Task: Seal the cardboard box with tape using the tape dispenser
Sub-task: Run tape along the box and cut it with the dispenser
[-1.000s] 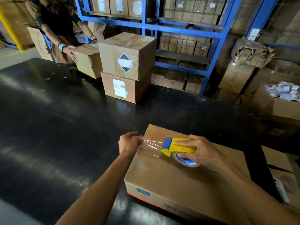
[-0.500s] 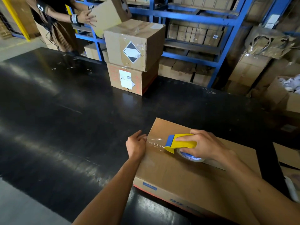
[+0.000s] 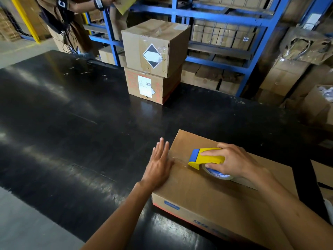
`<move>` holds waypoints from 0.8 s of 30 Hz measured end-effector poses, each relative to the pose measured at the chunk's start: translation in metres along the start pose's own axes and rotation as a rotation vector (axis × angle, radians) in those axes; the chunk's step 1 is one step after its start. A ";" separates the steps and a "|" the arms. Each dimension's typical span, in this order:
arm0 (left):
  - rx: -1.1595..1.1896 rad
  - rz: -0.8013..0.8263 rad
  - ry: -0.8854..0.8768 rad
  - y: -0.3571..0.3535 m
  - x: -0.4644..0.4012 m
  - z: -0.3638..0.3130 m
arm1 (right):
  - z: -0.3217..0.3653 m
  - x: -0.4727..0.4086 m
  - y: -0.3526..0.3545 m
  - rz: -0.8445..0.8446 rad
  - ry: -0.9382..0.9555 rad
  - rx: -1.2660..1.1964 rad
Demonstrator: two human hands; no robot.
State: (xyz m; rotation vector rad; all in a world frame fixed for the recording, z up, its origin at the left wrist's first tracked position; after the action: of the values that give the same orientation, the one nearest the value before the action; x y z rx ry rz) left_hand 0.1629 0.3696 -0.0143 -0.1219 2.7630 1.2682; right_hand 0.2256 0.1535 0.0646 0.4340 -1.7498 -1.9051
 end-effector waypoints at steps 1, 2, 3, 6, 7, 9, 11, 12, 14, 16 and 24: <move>0.004 0.057 -0.033 -0.009 0.003 -0.005 | 0.000 0.000 0.000 0.004 0.000 -0.003; 0.018 0.118 -0.028 -0.017 0.005 -0.009 | 0.000 0.000 0.000 0.010 0.001 -0.003; 0.028 0.180 0.010 -0.024 0.005 -0.008 | 0.000 0.000 0.000 0.017 0.002 -0.001; 0.031 0.293 0.131 -0.029 0.005 0.001 | 0.001 0.001 0.001 0.038 0.005 0.010; 0.043 0.304 0.145 -0.028 0.006 0.002 | 0.002 0.001 0.000 0.047 0.016 0.024; 0.078 0.313 0.162 -0.028 0.007 0.005 | 0.005 -0.001 0.000 0.068 0.041 0.067; -0.012 0.300 0.132 -0.031 0.005 0.006 | 0.008 -0.004 0.001 0.091 0.056 0.092; -0.134 0.250 0.070 -0.030 0.002 0.002 | 0.009 -0.005 0.001 0.099 0.062 0.100; -0.352 0.155 -0.095 -0.027 -0.002 -0.013 | 0.014 -0.007 0.002 0.104 0.067 0.124; -0.410 0.198 -0.246 -0.037 -0.003 -0.022 | 0.019 -0.011 0.002 0.107 0.074 0.161; -0.423 0.352 -0.241 -0.047 -0.001 -0.016 | 0.024 -0.016 0.000 0.178 0.108 0.218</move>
State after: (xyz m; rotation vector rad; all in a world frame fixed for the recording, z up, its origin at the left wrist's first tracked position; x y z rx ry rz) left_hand 0.1685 0.3267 -0.0391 0.4739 2.3428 1.8011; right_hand 0.2258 0.1823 0.0652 0.4350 -1.8647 -1.5477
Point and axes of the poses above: each hand's wrist, its own x-axis away from the middle knuckle, its own y-axis out of the back of the hand, z = x × y, the point moved 10 cm from there along -x, towards the middle knuckle, and after that the axes turned 5 degrees about x, right-handed, at the moved point
